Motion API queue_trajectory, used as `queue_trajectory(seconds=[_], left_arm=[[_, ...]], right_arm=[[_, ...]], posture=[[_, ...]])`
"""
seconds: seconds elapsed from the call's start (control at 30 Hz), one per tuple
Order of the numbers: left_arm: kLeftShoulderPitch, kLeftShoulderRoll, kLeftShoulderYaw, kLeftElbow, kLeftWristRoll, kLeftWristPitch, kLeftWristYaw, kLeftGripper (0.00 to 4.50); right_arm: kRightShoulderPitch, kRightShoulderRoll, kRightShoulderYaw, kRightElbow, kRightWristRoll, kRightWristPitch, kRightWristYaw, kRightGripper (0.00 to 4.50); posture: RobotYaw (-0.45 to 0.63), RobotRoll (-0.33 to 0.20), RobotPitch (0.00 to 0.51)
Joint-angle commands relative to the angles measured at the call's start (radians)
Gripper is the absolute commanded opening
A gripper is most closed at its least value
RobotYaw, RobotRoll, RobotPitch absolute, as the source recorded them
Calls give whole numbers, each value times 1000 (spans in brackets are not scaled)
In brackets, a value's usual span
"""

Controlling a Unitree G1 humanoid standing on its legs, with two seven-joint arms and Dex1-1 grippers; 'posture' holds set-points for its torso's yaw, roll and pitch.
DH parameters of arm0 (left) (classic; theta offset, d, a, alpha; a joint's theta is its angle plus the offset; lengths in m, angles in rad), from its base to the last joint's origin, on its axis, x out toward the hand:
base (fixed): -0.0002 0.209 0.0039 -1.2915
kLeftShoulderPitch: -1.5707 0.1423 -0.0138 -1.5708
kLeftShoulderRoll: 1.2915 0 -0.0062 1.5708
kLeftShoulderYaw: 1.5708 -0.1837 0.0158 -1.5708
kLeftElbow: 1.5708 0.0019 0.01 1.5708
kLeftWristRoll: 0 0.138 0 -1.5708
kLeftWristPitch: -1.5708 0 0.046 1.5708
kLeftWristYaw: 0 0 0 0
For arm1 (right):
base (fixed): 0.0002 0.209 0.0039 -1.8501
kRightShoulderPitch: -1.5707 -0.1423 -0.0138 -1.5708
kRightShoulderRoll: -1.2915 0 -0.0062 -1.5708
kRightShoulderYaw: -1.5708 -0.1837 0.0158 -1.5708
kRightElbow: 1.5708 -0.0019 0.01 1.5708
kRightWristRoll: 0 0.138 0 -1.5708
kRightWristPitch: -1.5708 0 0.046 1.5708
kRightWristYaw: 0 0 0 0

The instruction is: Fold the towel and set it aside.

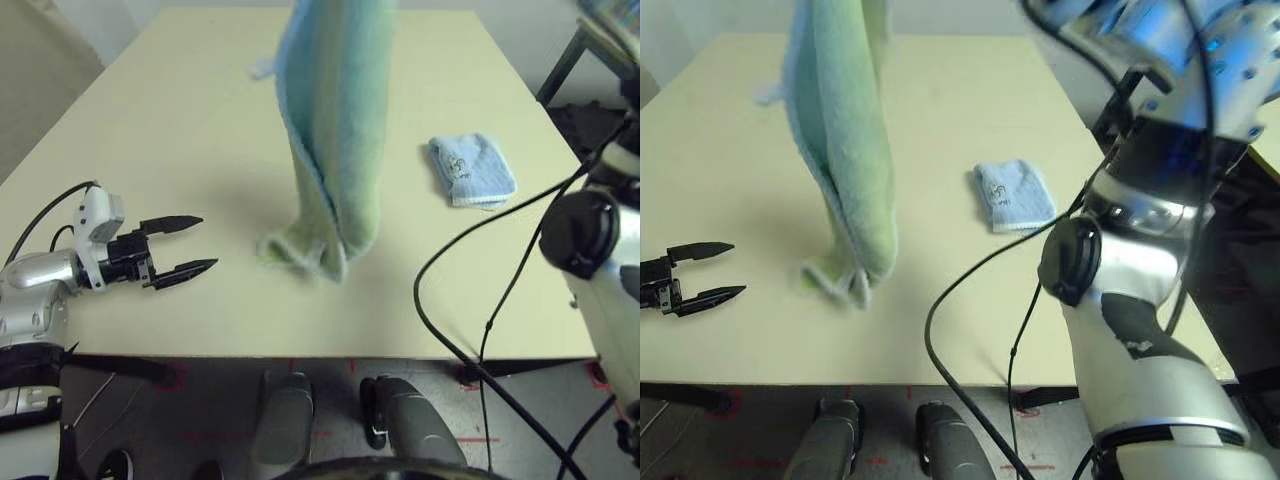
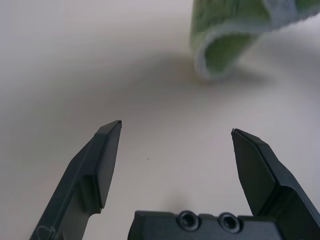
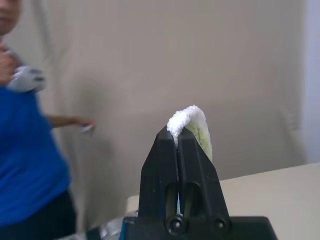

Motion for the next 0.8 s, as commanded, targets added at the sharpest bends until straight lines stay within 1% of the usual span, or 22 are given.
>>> queue_trajectory(seconds=[0.03, 0.1, 0.23, 0.27, 0.33, 0.4, 0.5, 0.57, 0.6, 0.67, 0.8], left_arm=[[14, 3, -6, -1, 13, -15, 6, 4500], [17, 4, -7, 1, 12, -17, 6, 4500], [12, 11, -14, 4, 15, -13, -1, 4500], [5, 13, -19, 5, 17, -11, -6, 4500], [-4, 16, -29, 1, 20, -7, -12, 4500], [-5, 16, -40, -15, 19, -1, -18, 4500], [13, 11, -53, -50, 19, 8, -21, 4500], [23, 11, -55, -64, 18, 11, -16, 4500], [26, 11, -56, -68, 17, 12, -14, 4500], [37, 8, -60, -89, 13, 20, -9, 4500], [52, 2, -72, -142, 4, 45, -3, 4500]], right_arm=[[-14, -78, 145, -1, -83, -3, 96, 33], [-35, -81, 174, 11, -83, 17, 113, 33], [-132, 1, 119, 101, -63, 9, 17, 33], [-153, 37, 102, 138, -82, -29, -40, 33], [-158, 72, 113, 174, -140, -91, -95, 33], [-125, 72, 159, 194, -210, -115, -120, 33], [-11, -1, 337, 136, -333, -96, -52, 33], [51, -42, 405, 79, -348, -55, 6, 33], [67, -52, 417, 61, -347, -43, 25, 33], [89, -49, 400, 27, -318, 3, 40, 33], [101, -42, 368, 4, -314, 33, 50, 33]], posture=[[103, 0, 132], [98, 0, 128], [88, 0, 124], [92, 0, 122], [96, 0, 122], [96, 0, 122], [100, 0, 122], [100, 0, 123], [100, 0, 123], [99, 0, 125], [99, 0, 132]])
